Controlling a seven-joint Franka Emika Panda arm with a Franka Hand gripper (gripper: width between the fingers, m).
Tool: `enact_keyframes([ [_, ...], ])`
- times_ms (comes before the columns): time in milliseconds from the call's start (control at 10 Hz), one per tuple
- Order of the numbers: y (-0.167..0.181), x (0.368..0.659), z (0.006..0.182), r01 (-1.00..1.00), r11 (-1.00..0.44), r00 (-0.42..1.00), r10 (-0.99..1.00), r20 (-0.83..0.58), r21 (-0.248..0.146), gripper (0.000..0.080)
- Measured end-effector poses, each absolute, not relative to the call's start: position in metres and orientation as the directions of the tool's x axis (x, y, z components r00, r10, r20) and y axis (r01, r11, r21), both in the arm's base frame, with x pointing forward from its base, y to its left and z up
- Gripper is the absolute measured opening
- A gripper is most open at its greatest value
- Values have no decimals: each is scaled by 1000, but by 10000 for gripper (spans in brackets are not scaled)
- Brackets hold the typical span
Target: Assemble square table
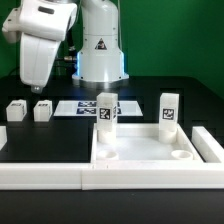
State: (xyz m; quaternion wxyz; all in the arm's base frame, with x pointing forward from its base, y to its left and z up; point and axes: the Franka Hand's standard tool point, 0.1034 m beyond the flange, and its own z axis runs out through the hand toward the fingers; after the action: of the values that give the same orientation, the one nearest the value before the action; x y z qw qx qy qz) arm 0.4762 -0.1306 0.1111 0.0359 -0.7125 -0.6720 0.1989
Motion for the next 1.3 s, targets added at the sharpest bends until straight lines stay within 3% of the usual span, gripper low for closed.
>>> enact_keyframes([
  [200,-130,476,110,937,-195,118,957,-264,-290,649],
  [500,-134,444,93,811,-572,511,794,-328,-122,649],
  [600,-127,420,80,743,-659,594,729,-339,-116,649],
  [700,-138,430,88,691,-714,648,679,-345,-109,649],
  [800,-144,441,84,617,-783,726,603,-332,-74,649],
  [1000,-137,439,82,551,-833,775,535,-336,-54,649],
  [1200,-135,438,81,573,-816,753,559,-346,-71,649],
  [1300,-134,433,79,520,-852,781,503,-370,-61,649],
])
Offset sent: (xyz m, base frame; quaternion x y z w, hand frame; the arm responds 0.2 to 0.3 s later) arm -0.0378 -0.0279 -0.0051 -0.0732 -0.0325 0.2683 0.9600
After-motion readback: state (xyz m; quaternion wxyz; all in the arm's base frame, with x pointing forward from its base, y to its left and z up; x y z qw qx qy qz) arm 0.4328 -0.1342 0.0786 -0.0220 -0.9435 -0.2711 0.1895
